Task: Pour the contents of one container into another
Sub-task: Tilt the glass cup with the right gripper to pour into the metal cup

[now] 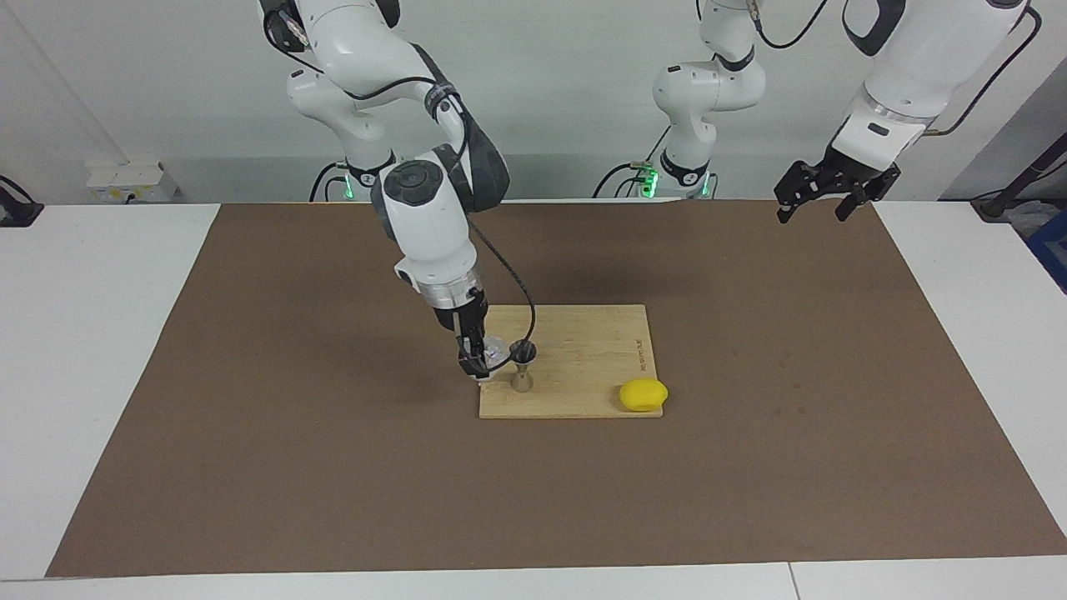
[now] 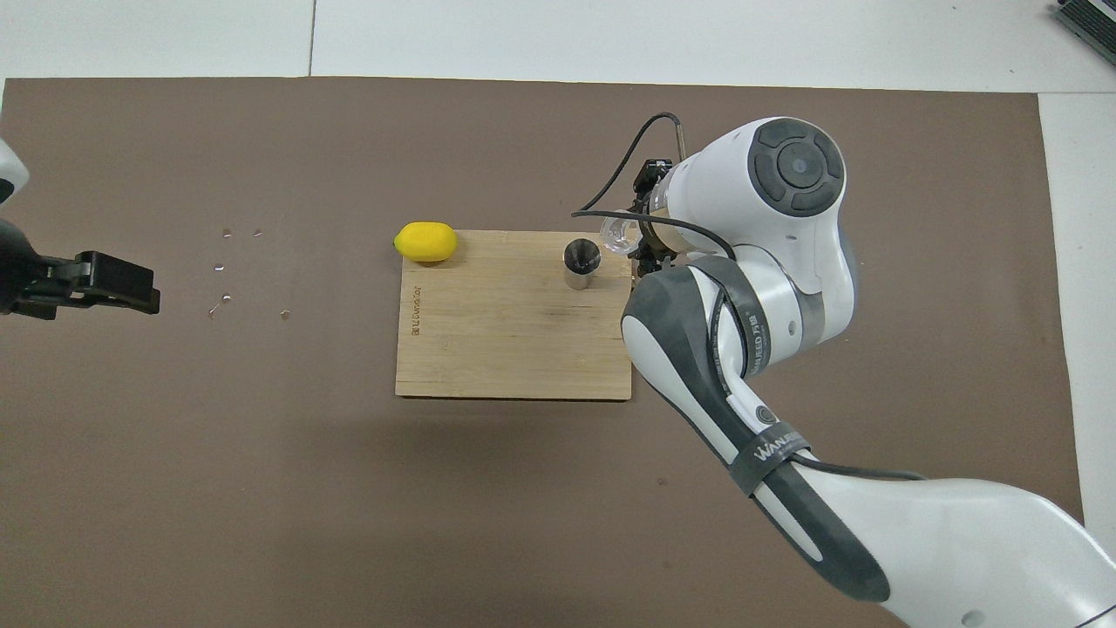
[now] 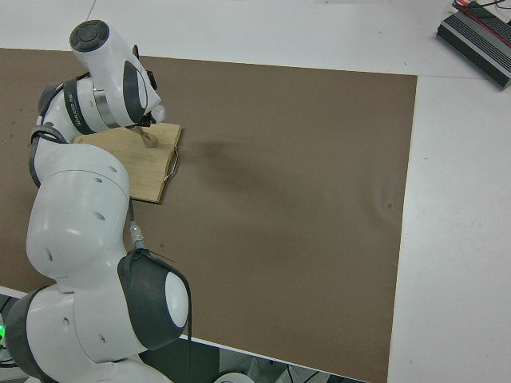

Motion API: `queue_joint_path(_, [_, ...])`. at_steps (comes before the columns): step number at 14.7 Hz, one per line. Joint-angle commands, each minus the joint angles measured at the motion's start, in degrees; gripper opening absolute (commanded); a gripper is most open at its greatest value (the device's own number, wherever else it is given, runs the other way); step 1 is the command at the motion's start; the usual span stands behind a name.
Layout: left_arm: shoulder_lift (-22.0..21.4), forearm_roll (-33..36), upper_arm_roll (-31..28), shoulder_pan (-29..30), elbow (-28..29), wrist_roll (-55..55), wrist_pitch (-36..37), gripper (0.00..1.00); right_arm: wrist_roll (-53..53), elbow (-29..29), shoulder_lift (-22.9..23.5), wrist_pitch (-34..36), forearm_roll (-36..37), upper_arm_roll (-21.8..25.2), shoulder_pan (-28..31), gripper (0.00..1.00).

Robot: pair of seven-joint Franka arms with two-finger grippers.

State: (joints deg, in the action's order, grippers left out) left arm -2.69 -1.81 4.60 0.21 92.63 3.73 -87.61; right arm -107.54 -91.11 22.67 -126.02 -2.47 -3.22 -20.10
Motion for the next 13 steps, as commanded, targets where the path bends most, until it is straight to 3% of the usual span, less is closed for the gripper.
queue_joint_path(1, [-1.6, 1.0, -0.6, -0.4, 1.9, 0.1, -0.5, 1.00, -1.4, 2.3, 1.1, 0.7, 4.6, 0.0, -1.2, 0.00])
queue_joint_path(13, [-1.6, 1.0, -0.5, -0.6, 1.9, -0.7, -1.3, 1.00, -1.1, 3.5, 1.1, 1.1, 14.2, -0.1, -3.9, 0.00])
